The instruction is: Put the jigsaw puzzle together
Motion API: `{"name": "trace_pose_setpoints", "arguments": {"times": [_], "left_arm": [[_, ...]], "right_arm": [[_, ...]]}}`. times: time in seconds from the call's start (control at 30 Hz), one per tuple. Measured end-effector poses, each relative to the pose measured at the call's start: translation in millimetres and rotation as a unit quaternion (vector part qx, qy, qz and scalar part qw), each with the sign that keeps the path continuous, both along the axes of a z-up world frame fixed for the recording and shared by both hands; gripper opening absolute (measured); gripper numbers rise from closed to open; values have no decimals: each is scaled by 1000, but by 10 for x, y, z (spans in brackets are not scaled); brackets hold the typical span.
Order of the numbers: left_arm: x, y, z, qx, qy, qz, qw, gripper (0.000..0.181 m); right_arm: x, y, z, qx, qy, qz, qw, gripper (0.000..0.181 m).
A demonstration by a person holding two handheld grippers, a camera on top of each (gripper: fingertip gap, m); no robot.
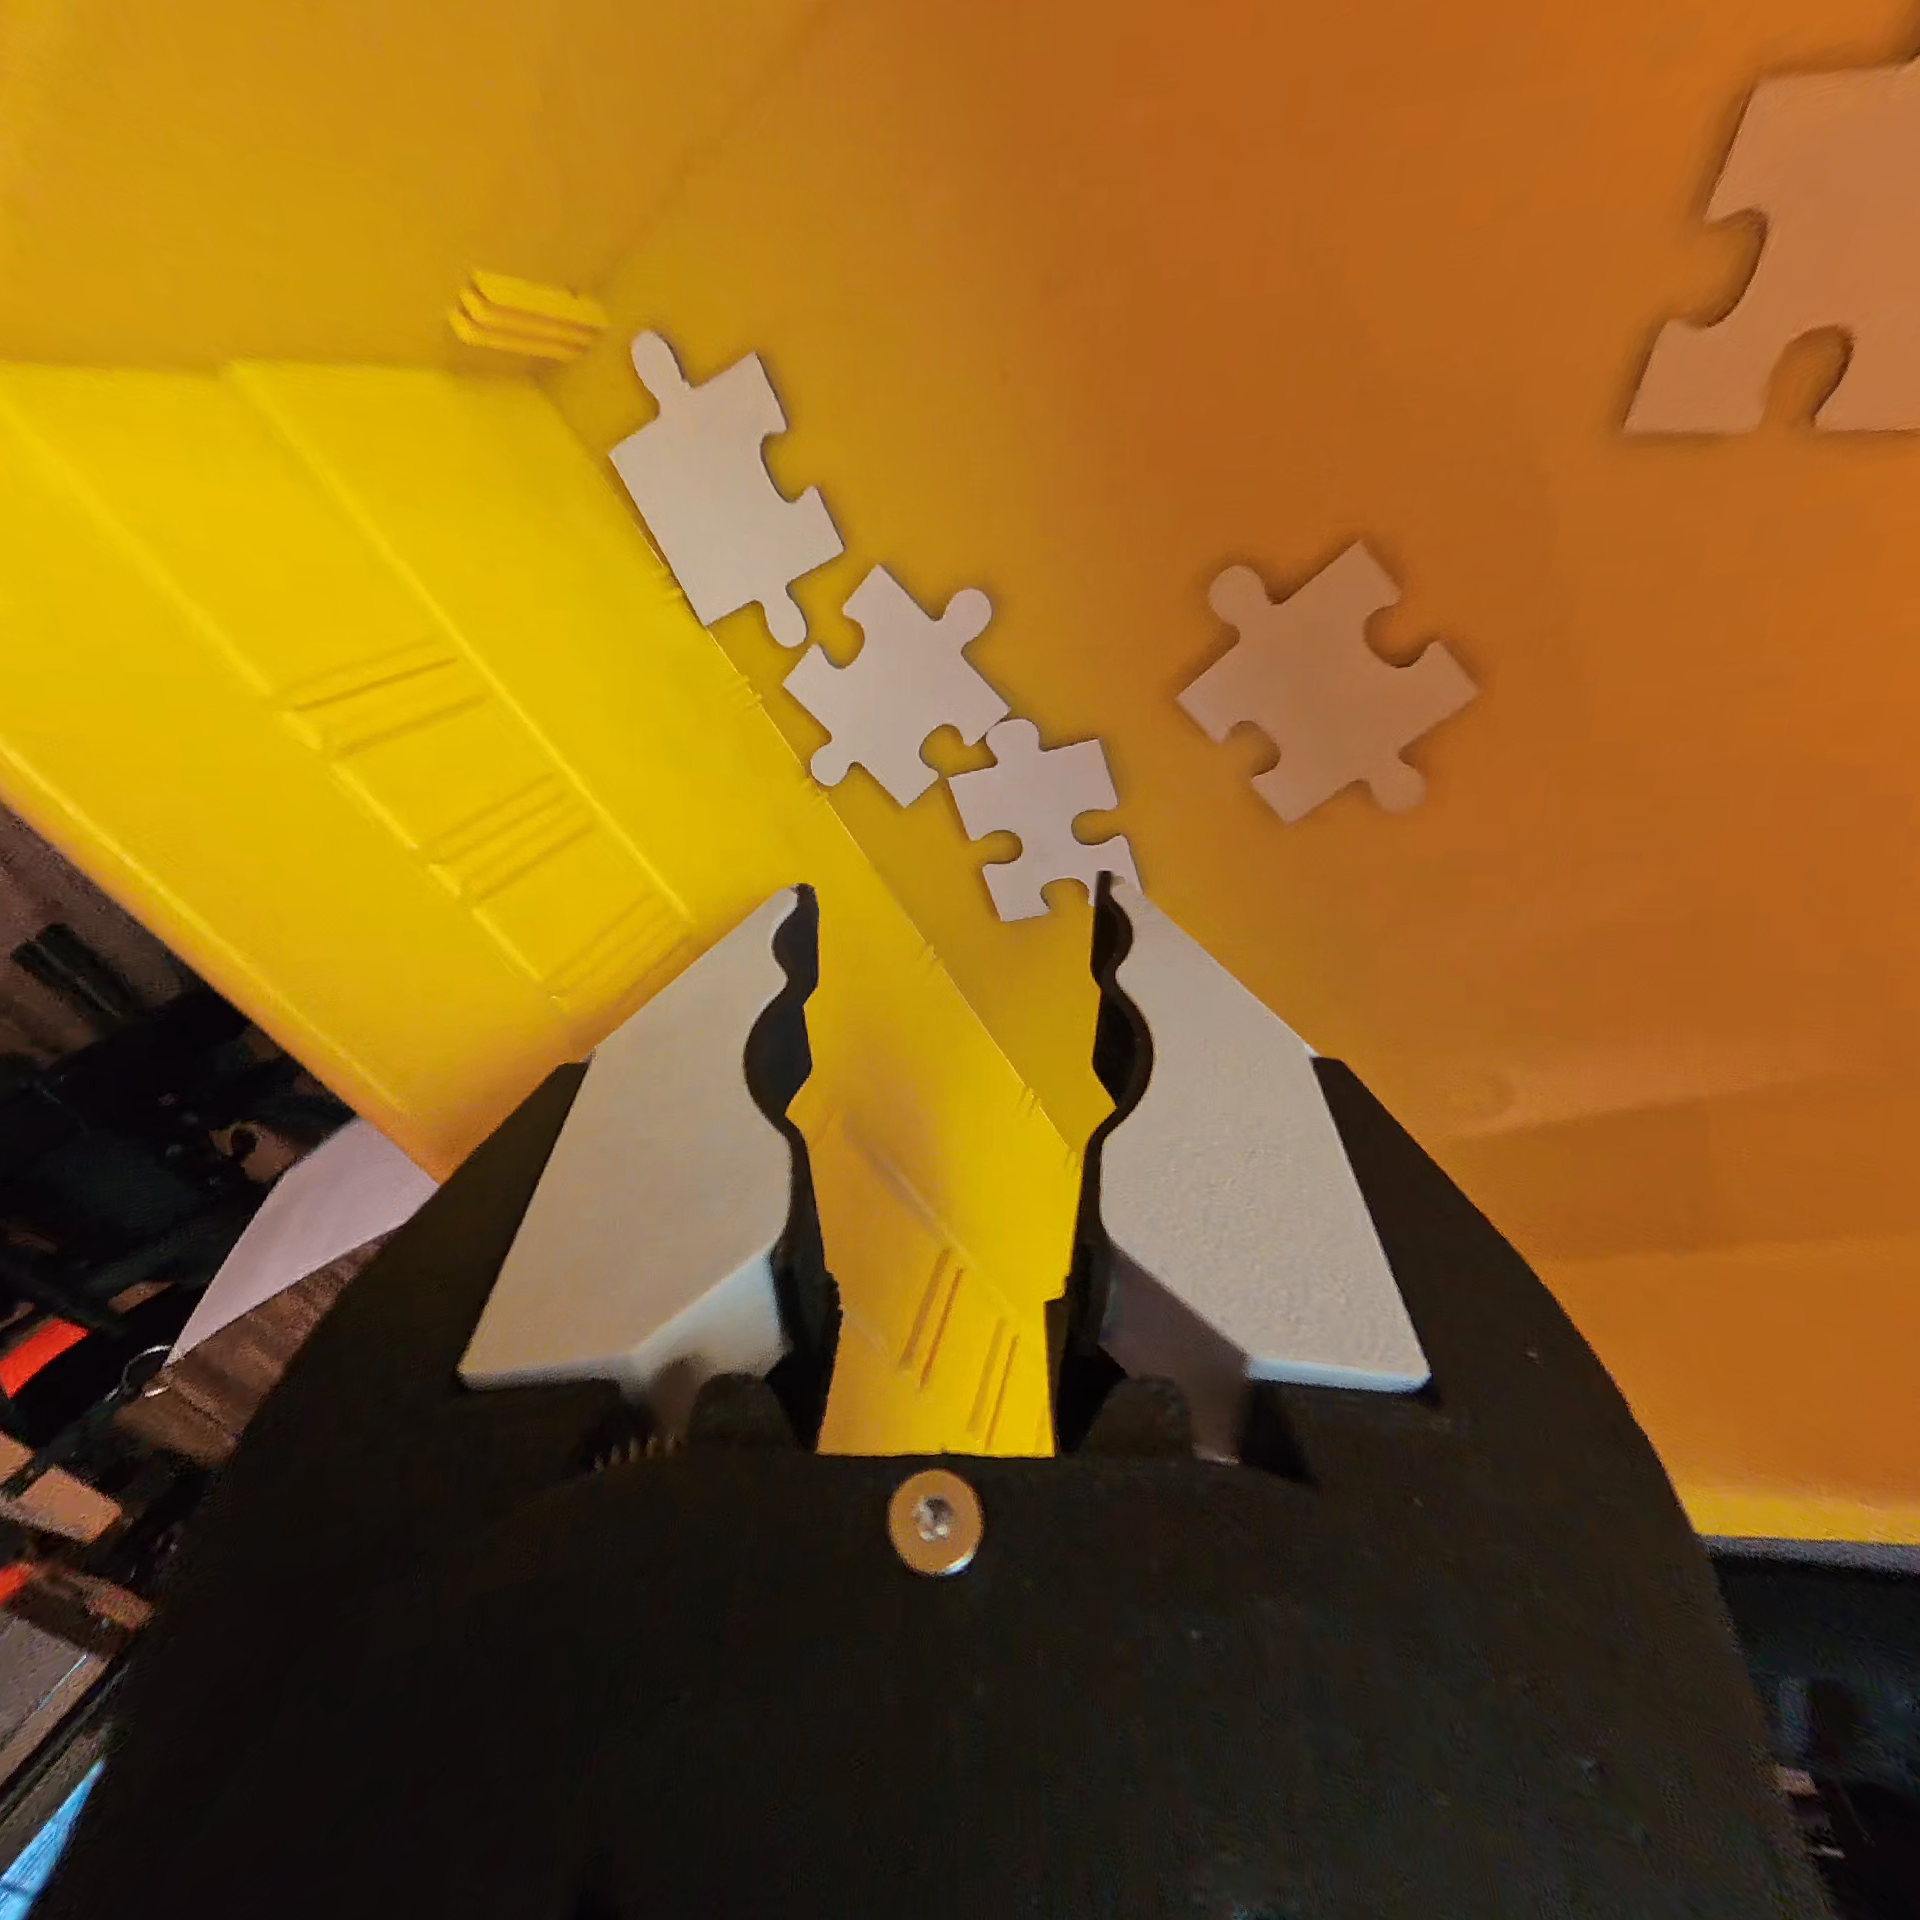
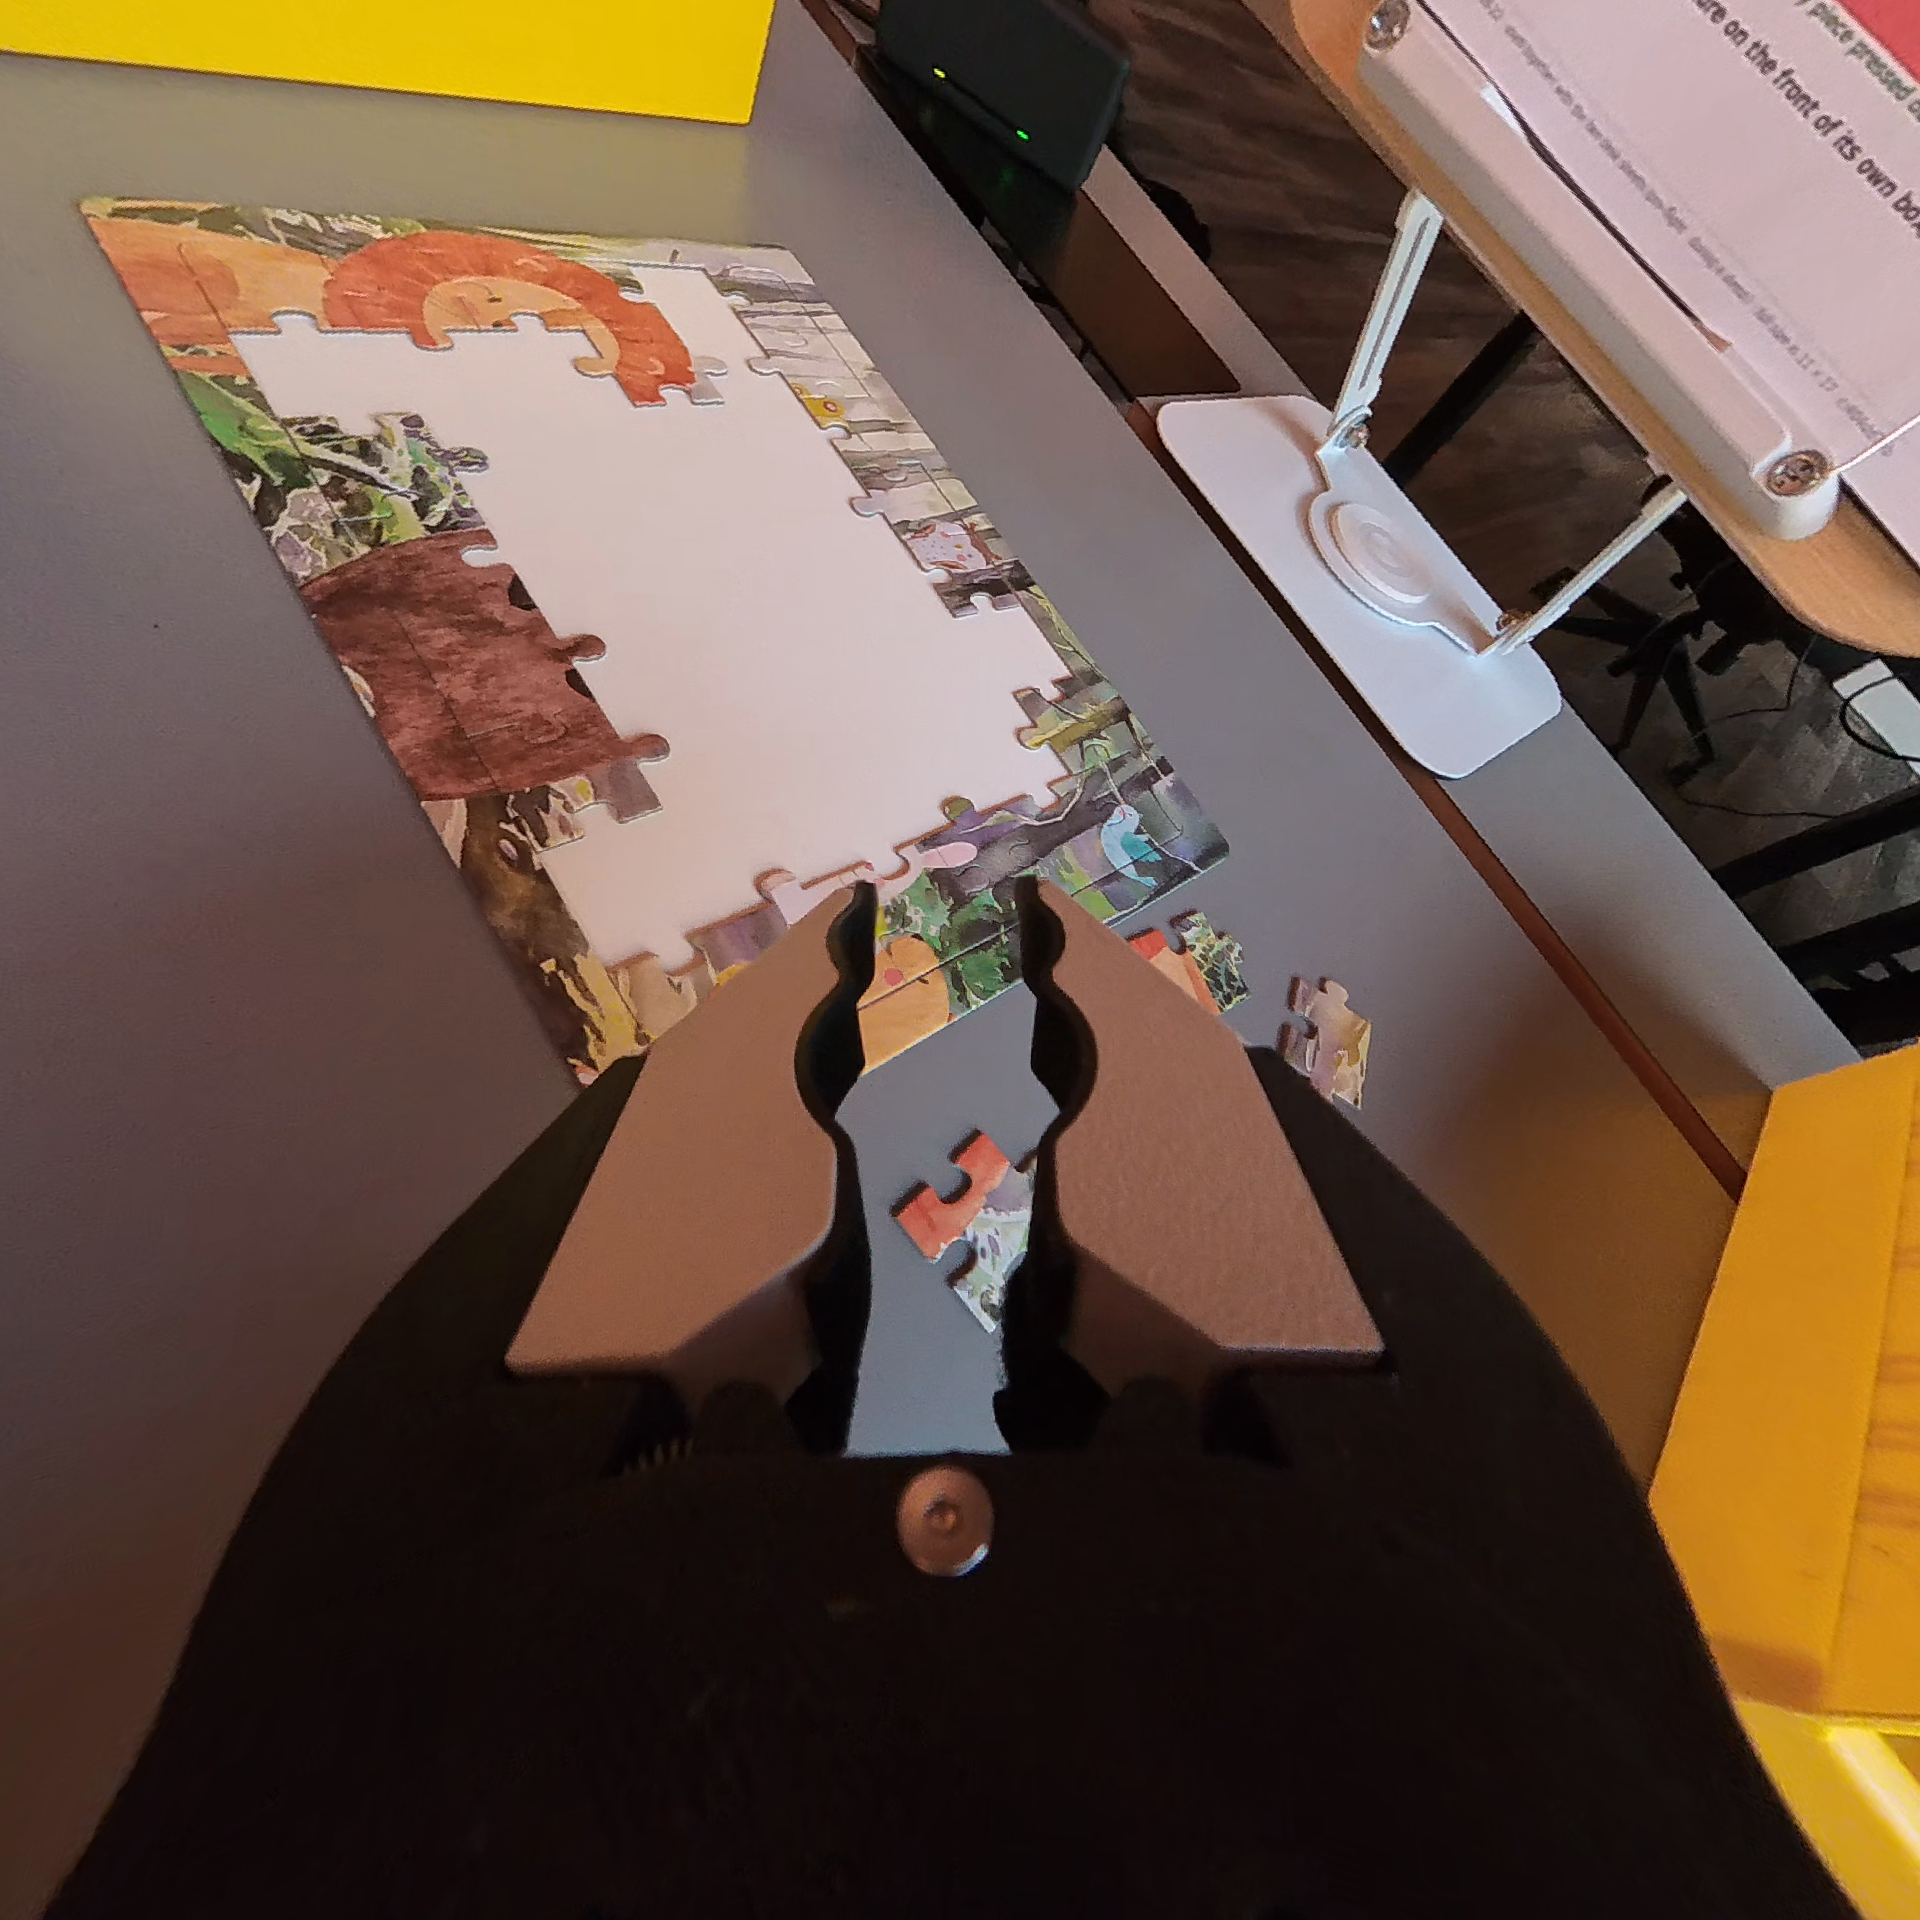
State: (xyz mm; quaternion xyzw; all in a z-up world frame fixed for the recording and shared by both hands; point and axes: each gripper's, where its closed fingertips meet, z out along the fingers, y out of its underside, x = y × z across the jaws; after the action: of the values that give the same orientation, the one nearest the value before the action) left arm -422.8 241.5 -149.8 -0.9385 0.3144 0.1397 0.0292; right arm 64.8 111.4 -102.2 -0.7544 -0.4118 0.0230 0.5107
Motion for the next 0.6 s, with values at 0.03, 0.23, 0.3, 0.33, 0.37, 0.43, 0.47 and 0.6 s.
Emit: {"name": "trace_pose_setpoints", "arguments": {"times": [0.03, 0.23, 0.3, 0.33, 0.37, 0.43, 0.47, 0.6], "left_arm": [[38, -6, -5, -5, -11, 1, 1000, 50], [183, -49, -19, -44, -69, 45, 996, 47], [201, -76, -55, -54, -70, 50, 995, 49], [193, -91, -75, -58, -65, 51, 995, 49], [176, -102, -99, -60, -58, 51, 995, 50], [157, -117, -141, -62, -47, 50, 996, 51], [170, -121, -138, -63, -53, 54, 995, 48], [180, -178, -143, -82, -84, 87, 989, 51]], "right_arm": [[-14, -10, 4, 1, -2, 4, 1000, 27], [-61, -64, 6, 3, -16, 23, 1000, 27], [-70, -76, 7, 4, -19, 27, 999, 27], [-73, -81, 10, 4, -19, 29, 999, 27], [-77, -86, 12, 4, -19, 30, 999, 27], [-84, -98, 19, 4, -17, 34, 999, 27], [-85, -101, 20, 3, -17, 35, 999, 27], [-89, -118, 11, -1, -18, 39, 999, 27]]}}
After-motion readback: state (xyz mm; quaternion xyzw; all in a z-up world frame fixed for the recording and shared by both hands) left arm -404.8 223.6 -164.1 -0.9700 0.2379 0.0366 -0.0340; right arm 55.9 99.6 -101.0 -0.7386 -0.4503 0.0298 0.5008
